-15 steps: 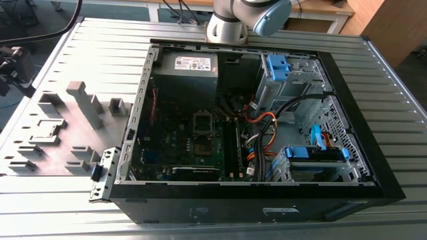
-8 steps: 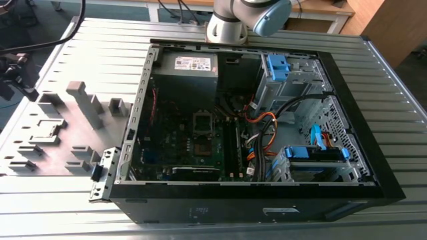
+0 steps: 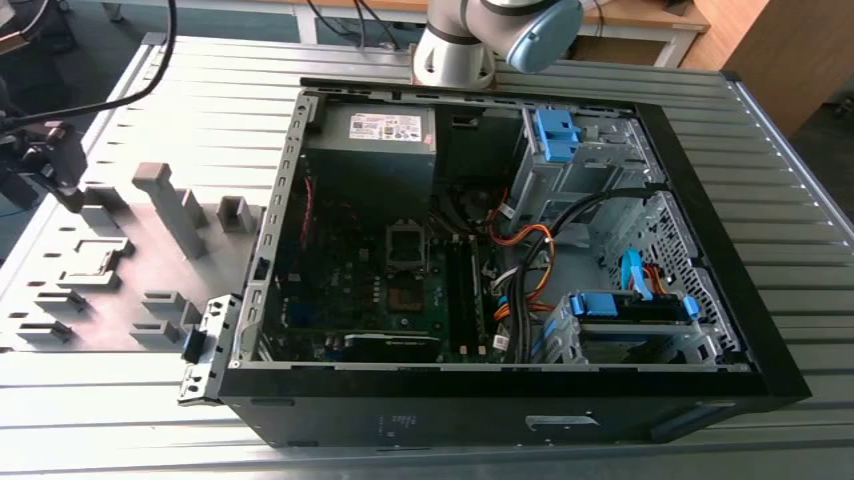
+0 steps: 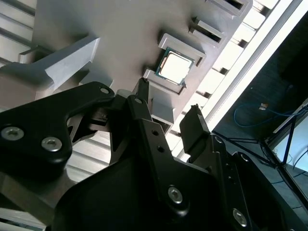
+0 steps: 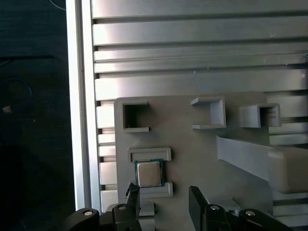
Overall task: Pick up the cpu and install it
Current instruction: 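Pick up the cpu and move it towards the insertion slot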
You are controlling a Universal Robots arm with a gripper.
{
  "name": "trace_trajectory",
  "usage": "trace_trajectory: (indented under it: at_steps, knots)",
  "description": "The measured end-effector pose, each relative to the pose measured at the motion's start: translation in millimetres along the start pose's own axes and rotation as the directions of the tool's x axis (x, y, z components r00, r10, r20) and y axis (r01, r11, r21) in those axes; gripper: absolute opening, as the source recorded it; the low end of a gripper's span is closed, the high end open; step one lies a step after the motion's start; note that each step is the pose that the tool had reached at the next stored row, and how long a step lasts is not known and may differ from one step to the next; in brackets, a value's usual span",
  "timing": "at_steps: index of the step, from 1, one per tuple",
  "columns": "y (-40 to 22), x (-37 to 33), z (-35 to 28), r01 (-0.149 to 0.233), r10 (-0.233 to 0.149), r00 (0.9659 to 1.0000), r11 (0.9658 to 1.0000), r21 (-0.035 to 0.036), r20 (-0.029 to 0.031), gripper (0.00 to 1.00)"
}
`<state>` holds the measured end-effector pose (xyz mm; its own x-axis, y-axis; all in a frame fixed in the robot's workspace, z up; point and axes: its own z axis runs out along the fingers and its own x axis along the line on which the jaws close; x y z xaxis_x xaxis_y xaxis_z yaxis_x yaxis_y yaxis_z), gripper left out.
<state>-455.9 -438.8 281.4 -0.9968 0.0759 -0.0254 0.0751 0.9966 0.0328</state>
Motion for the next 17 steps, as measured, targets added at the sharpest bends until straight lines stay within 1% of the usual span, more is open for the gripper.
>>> trace_trajectory:
  at_steps: [9,17]
  knots:
    - [-0.5,1.0,15.7,0.000,0.000,1.0000,1.0000,0.0000,0.0000,0.53]
    - [-1.0,1.9,27.1,0.000,0.000,1.0000,1.0000,0.0000,0.0000,0.53]
